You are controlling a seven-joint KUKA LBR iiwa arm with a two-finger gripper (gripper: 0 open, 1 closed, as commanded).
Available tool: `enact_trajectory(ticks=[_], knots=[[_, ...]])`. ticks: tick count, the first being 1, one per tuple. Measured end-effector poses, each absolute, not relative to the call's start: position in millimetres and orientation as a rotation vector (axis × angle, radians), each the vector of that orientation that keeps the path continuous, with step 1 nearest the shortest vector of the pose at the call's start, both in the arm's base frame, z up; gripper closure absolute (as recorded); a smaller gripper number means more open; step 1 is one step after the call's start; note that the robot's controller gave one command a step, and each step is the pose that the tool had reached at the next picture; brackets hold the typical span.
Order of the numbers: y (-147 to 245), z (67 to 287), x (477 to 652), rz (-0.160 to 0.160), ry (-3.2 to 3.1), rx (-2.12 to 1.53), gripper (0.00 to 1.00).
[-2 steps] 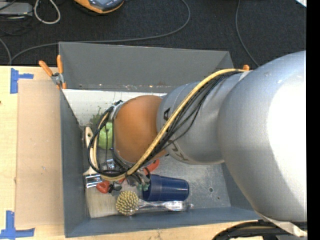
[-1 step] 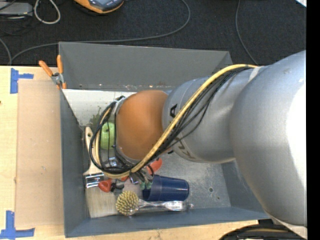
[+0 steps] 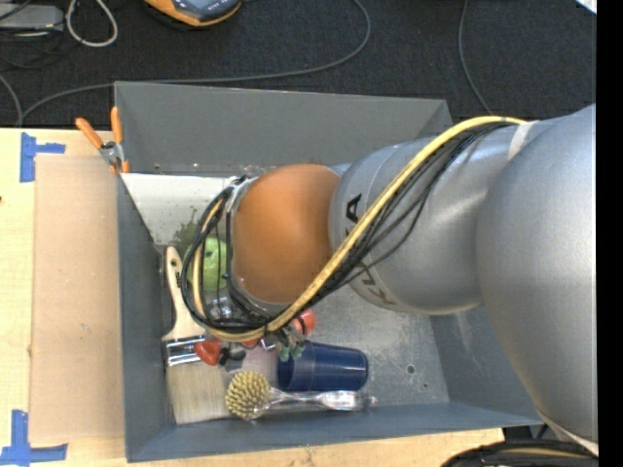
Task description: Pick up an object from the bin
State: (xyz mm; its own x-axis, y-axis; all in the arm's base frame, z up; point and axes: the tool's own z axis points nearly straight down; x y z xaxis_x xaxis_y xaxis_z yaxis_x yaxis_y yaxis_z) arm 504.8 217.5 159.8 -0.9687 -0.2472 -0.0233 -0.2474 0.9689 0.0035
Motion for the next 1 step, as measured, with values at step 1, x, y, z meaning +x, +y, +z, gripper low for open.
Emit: enact_trajectory(ticks=[1], knots=[[222.1, 213.8, 504.0, 0.004, 3.086, -0.520, 1.00]])
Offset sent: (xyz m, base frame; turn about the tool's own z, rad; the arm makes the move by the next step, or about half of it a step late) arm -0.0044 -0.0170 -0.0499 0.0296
